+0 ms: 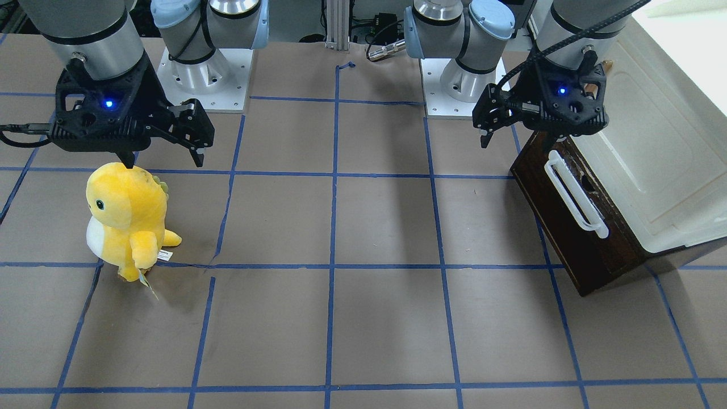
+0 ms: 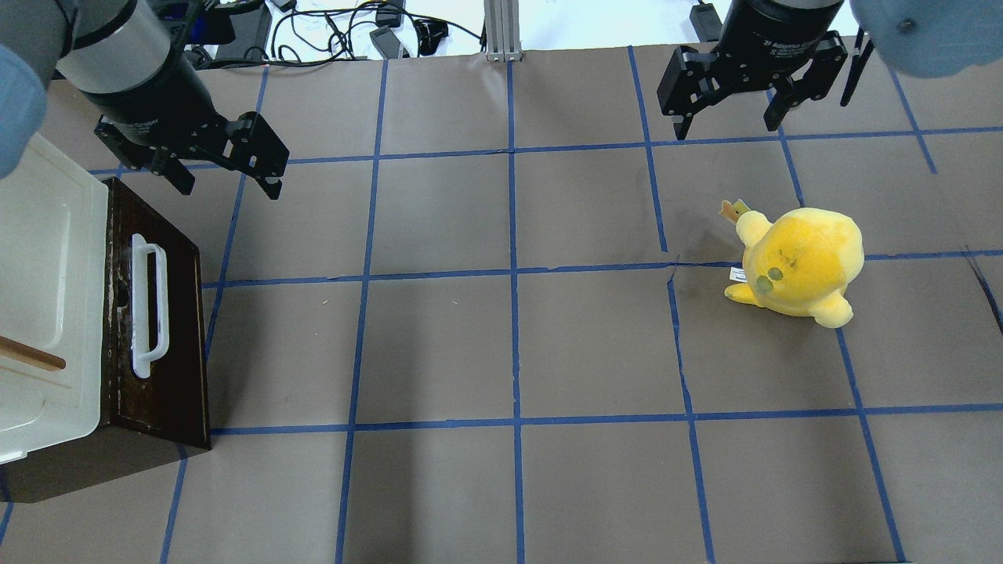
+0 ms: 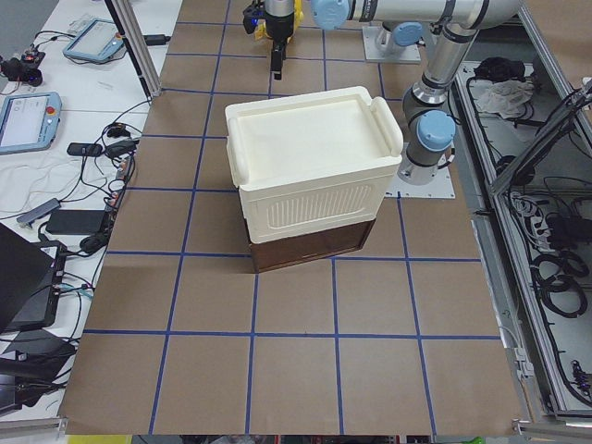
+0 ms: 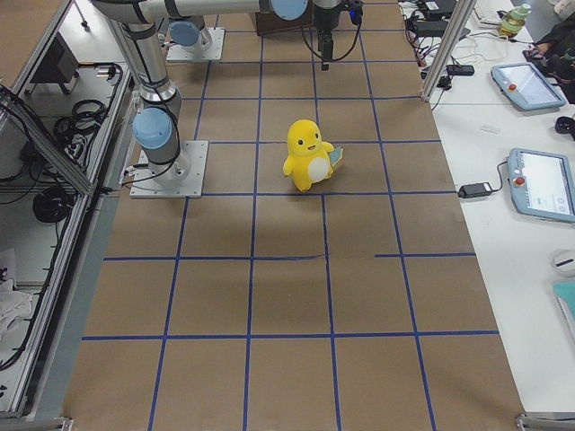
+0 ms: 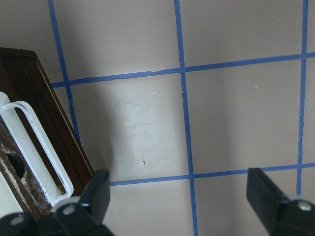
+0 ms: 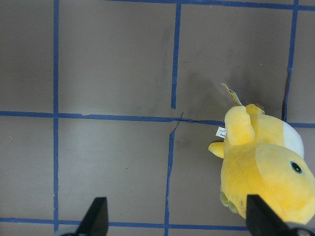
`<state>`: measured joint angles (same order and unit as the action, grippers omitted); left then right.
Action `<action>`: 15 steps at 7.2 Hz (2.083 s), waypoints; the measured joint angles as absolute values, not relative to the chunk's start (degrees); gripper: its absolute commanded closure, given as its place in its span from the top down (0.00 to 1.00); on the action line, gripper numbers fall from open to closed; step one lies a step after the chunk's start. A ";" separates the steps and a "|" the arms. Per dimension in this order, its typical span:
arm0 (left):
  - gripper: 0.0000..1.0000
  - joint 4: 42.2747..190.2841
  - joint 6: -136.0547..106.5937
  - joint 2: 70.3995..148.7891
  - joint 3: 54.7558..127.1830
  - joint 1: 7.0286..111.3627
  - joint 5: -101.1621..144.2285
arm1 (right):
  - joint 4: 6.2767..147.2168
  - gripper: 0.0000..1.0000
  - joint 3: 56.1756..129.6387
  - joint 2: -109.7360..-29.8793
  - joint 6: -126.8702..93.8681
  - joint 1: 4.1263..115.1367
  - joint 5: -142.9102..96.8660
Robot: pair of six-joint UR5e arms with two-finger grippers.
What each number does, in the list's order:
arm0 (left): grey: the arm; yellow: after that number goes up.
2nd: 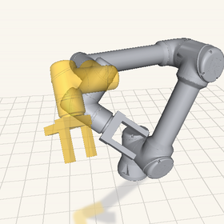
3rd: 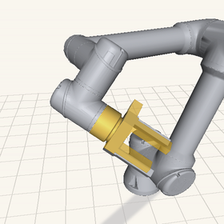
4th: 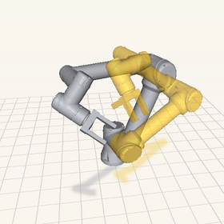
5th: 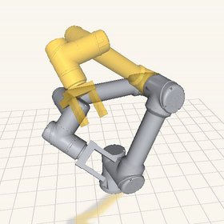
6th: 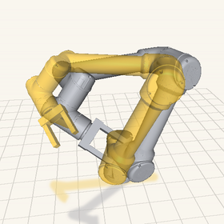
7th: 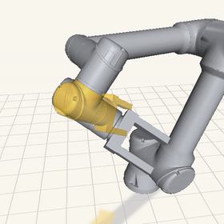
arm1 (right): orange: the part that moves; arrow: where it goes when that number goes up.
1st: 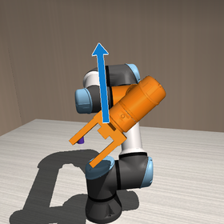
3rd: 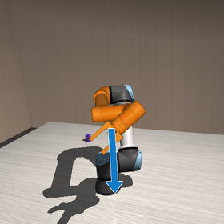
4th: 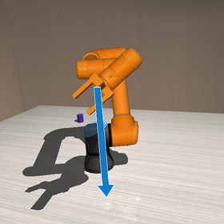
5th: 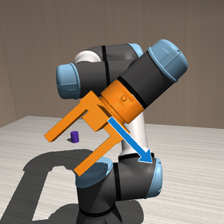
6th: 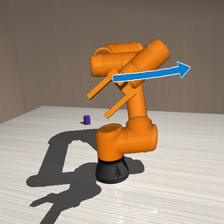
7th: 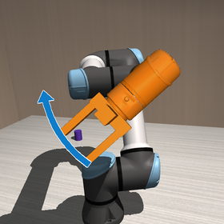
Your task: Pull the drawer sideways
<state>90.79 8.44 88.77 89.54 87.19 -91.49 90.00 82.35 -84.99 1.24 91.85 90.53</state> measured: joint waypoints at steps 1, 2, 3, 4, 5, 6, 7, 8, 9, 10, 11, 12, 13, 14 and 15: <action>1.00 90.79 8.44 88.71 89.55 87.19 -91.51 | 90.00 1.00 82.35 -84.99 1.23 91.84 90.53; 1.00 90.79 8.44 88.68 89.59 87.19 -91.51 | 90.00 1.00 82.35 -84.99 1.23 91.85 90.55; 1.00 90.77 8.44 88.68 89.62 87.19 -91.50 | 90.00 1.00 82.35 -84.99 1.23 91.84 90.56; 1.00 90.73 8.42 88.68 89.63 87.19 -91.54 | 90.00 1.00 82.35 -84.99 1.23 91.85 90.55; 1.00 90.71 8.38 88.68 89.64 87.19 -91.55 | 90.00 1.00 82.35 -84.99 1.23 91.85 90.55; 1.00 90.68 8.31 88.73 89.68 87.19 -91.54 | 90.00 1.00 82.35 -84.99 1.23 91.85 90.57; 1.00 90.62 8.30 88.80 89.66 87.19 -91.56 | 90.00 1.00 82.35 -84.99 1.25 91.85 90.55; 1.00 90.57 8.37 88.81 89.61 87.19 -91.57 | 90.00 1.00 82.35 -84.99 1.27 91.84 90.56; 1.00 90.52 8.33 88.82 89.61 87.19 -91.58 | 90.00 1.00 82.35 -84.99 1.25 91.85 90.57; 1.00 90.47 8.16 88.83 89.60 87.19 -91.56 | 90.00 1.00 82.35 -84.99 1.24 91.85 90.55; 1.00 90.45 8.06 88.85 89.58 87.19 -91.58 | 90.00 1.00 82.35 -84.99 1.23 91.84 90.53; 1.00 90.04 8.00 88.91 89.45 87.18 -91.72 | 90.00 1.00 82.35 -84.99 1.25 91.85 90.53; 1.00 89.09 7.92 88.95 89.27 87.16 -91.78 | 90.00 1.00 82.35 -84.99 1.27 91.85 90.55; 1.00 88.39 7.80 88.93 89.35 87.12 -91.68 | 90.00 1.00 82.35 -84.99 1.25 91.84 90.57; 1.00 88.09 7.66 88.96 89.66 87.09 -91.57 | 90.00 1.00 82.35 -84.99 1.24 91.85 90.57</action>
<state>88.09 7.66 88.96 89.66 87.09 -91.57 90.00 82.35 -84.99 1.24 91.85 90.57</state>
